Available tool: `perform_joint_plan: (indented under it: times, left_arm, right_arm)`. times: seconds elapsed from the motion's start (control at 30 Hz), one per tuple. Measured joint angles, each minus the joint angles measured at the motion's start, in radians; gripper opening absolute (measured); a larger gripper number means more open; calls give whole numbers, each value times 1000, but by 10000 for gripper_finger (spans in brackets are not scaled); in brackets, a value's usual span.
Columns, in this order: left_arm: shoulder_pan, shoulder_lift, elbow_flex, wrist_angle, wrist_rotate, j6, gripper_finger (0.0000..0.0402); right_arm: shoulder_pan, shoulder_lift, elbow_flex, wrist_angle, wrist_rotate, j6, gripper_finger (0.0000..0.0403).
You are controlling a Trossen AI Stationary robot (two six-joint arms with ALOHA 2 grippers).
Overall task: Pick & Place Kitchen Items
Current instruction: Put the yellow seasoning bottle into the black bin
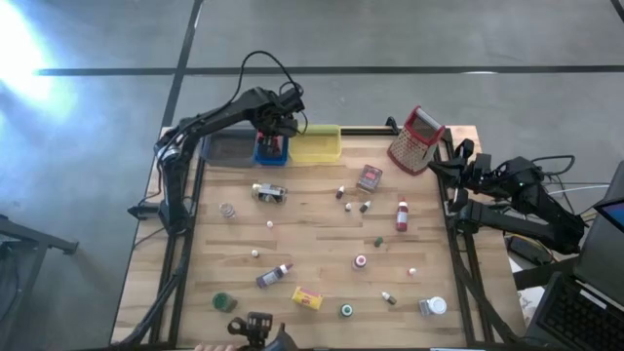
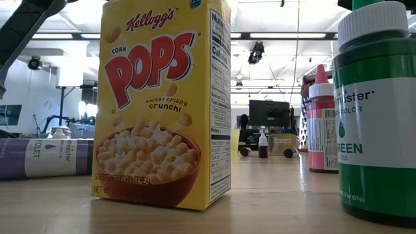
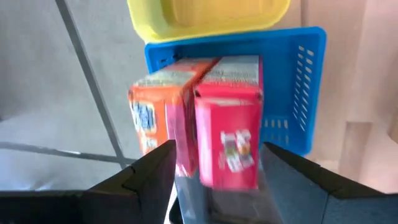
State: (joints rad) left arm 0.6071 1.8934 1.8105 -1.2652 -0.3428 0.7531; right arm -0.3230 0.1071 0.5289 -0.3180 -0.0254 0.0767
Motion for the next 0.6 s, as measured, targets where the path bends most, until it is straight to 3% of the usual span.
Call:
perform_joint_plan:
  times: [0.4,0.5,0.6]
  left_arm:
    - [0,-13,183,-228,25,-191,239]
    - [0,-47,184,-227,107,-214,239]
    - [0,-88,182,-227,253,-218,239]
  right_arm:
    - [0,0,0,0,0,-1,8]
    - [0,0,0,0,0,-1,8]
    - [0,0,0,0,0,0,8]
